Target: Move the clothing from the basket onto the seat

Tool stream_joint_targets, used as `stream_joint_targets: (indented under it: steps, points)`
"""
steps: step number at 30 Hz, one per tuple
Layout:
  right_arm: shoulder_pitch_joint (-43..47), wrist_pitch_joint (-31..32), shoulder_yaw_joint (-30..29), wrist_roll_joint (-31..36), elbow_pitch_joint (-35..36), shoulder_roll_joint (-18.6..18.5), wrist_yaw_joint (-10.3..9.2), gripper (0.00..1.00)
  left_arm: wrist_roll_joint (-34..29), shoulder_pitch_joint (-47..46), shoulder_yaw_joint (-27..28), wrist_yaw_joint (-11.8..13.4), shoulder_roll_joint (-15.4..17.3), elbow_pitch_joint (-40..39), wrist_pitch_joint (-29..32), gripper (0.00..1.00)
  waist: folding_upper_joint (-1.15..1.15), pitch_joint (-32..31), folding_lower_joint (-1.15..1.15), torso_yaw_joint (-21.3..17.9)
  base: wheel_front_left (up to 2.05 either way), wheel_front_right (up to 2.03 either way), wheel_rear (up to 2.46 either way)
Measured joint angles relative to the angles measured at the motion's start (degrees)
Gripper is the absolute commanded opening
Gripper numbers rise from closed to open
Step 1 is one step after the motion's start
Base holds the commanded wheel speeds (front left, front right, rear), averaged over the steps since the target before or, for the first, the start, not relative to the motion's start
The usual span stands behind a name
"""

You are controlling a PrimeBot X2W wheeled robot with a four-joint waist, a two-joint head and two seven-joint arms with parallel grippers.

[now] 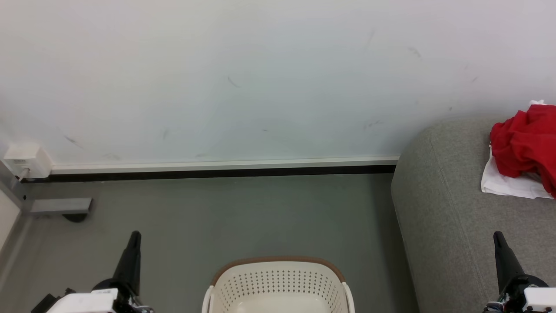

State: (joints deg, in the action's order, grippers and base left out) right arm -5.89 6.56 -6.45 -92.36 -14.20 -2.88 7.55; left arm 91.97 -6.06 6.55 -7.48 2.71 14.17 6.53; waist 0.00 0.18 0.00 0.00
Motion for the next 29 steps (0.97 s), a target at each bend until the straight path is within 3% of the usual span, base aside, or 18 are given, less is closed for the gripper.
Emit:
stream_joint_targets:
  steps: [29]
  points:
    - [0.0, 0.0, 0.0, 0.0, 0.0, 0.0, 0.00, 0.00, 0.0, 0.0, 0.0, 0.0, 0.0, 0.0, 0.0, 0.00, 0.00, 0.0, 0.00, 0.0, 0.00, 0.00, 0.00]
